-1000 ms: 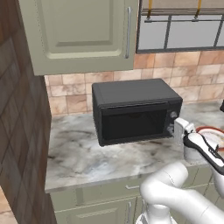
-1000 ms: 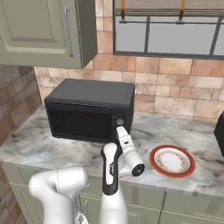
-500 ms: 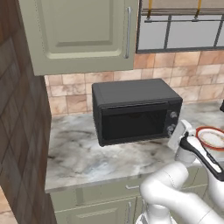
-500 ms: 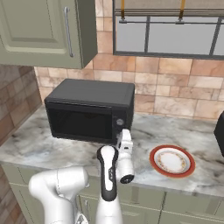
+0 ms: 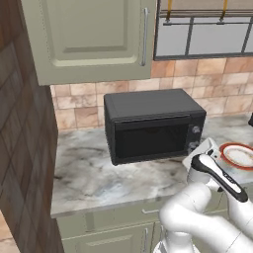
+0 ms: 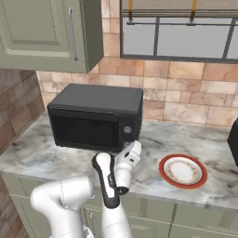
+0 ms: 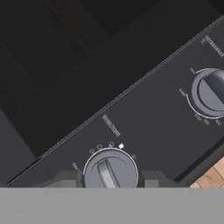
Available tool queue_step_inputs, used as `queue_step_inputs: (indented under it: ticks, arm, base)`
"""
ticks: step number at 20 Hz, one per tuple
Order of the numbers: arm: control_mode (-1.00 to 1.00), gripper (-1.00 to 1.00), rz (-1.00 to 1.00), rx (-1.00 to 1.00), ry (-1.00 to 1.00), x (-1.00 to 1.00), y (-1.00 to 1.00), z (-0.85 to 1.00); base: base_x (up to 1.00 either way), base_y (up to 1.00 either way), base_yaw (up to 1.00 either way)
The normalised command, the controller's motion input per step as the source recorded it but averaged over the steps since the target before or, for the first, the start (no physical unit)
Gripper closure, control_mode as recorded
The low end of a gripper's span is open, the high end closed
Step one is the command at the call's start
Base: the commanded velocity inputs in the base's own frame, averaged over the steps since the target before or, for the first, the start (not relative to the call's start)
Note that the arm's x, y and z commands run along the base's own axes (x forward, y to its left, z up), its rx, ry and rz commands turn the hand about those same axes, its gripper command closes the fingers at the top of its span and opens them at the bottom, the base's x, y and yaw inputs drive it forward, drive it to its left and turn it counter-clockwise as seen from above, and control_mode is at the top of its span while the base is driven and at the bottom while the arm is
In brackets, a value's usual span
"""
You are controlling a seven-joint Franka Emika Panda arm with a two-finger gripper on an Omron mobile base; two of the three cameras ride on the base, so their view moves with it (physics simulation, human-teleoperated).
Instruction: Pick up the bagel from the plate, place it on the toaster oven rack, close the door, and set the timer.
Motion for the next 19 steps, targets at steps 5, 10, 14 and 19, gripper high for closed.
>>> queue_step_inputs:
  ticks: [5,10,14,19]
  arm:
    - [-1.00,1.00,-0.22,0.40,0.13,-0.02,-0.30,0.00]
    - [-1.00,1.00,-0.23,0.42,0.23,-0.05,-0.40,0.00]
    - [-1.00,1.00,-0.23,0.46,0.31,-0.06,-0.38,0.00]
    - [-1.00,1.00,-0.22,0.53,0.34,-0.14,-0.34,0.00]
  base:
    - [0.00,0.00,0.00]
    - [0.00,0.00,0.00]
    - [0.00,0.00,0.00]
    - [0.00,0.00,0.00]
